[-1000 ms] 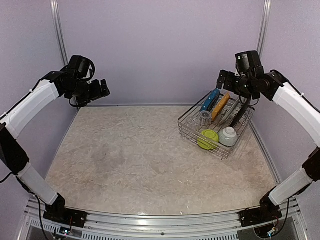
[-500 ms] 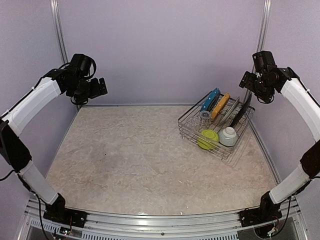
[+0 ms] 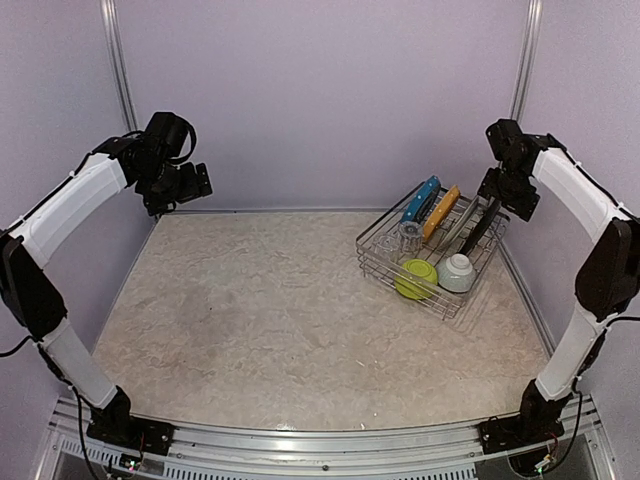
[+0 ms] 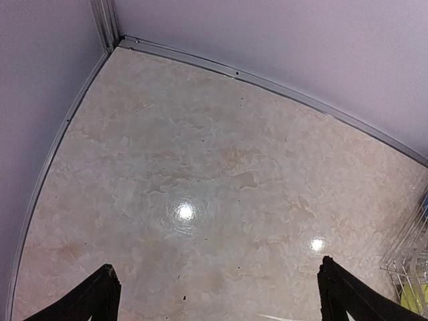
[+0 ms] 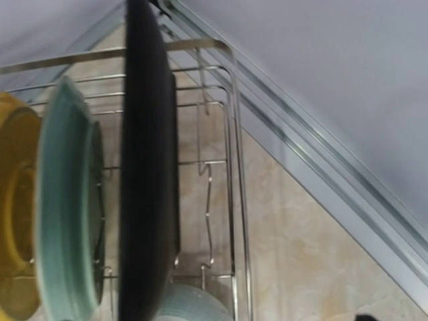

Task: Unload the mixed dishes from the dish rack
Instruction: Grab the plate from the dish rack.

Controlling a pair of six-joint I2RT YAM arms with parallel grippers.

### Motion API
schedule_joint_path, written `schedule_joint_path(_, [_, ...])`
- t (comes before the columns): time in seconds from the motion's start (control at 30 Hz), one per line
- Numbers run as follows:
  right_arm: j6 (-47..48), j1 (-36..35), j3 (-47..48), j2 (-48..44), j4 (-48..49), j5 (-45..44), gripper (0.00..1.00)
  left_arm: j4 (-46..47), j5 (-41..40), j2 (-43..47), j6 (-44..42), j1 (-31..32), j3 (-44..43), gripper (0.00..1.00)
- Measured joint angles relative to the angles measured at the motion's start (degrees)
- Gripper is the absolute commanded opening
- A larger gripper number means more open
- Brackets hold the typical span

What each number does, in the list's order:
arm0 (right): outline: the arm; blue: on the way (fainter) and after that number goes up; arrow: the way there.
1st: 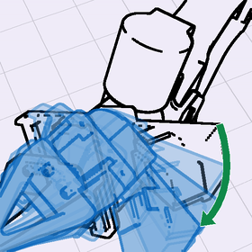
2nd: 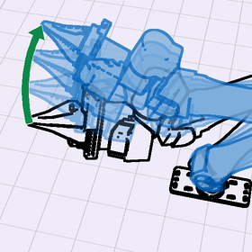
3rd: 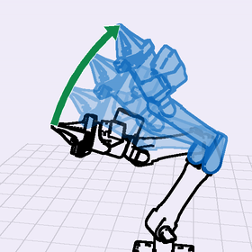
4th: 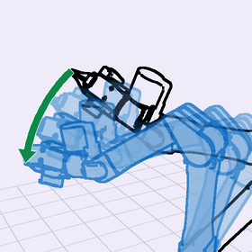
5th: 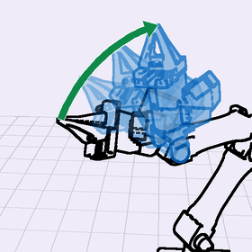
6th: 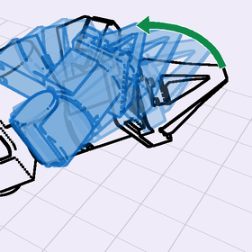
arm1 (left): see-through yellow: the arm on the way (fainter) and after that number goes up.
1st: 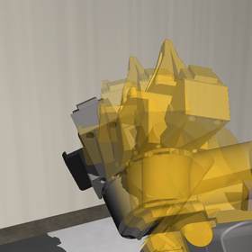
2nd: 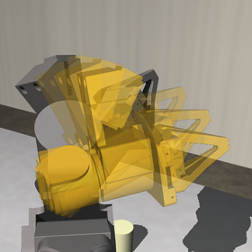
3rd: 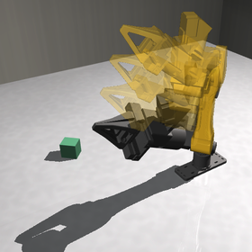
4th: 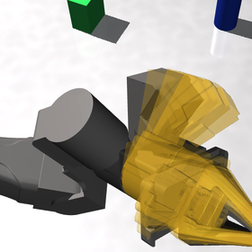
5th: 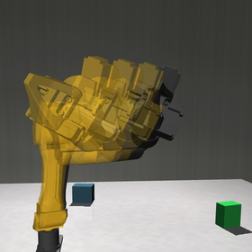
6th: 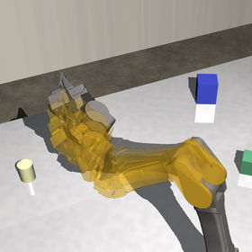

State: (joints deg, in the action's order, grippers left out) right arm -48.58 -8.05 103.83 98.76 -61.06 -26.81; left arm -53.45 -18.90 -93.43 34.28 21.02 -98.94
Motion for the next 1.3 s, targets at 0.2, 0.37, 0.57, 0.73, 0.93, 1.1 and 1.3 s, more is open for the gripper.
schedule_joint_path(0.2, [-1.0, 1.6, 0.6, 2.6, -0.1, 0.5, 0.85, -0.9, -1.1, 0.0, 0.3, -0.1, 0.0, 0.99])
schedule_joint_path(0.37, [-1.0, 2.1, 0.4, 4.4, 2.2, 2.0, 0.84, -1.4, -1.1, 0.0, 0.4, -0.7, 0.0, 0.99])
schedule_joint_path(0.57, [-1.2, 2.1, 0.2, 5.9, 4.6, 2.3, 0.8, -1.5, -0.8, 0.0, 0.6, -1.8, 0.0, 0.99])
schedule_joint_path(0.73, [-2.0, 2.1, 0.2, 8.8, 5.2, 2.3, 0.77, -1.5, -0.3, 0.0, 1.2, -2.7, 0.0, 0.99])
schedule_joint_path(0.93, [-2.3, 2.1, 0.1, 11.5, 5.3, 2.2, 0.72, -1.5, 0.4, 0.0, 1.9, -3.2, 0.0, 0.99])
schedule_joint_path(1.1, [-2.3, 2.1, 0.0, 13.3, 6.3, 2.2, 0.68, -1.5, 0.7, -0.2, 1.9, -3.4, 0.0, 0.99])
schedule_joint_path(1.3, [-2.2, 1.9, 1.5, 15.7, 5.9, 2.3, 0.62, -1.6, 0.9, -0.3, 1.9, -3.4, 0.0, 0.99])
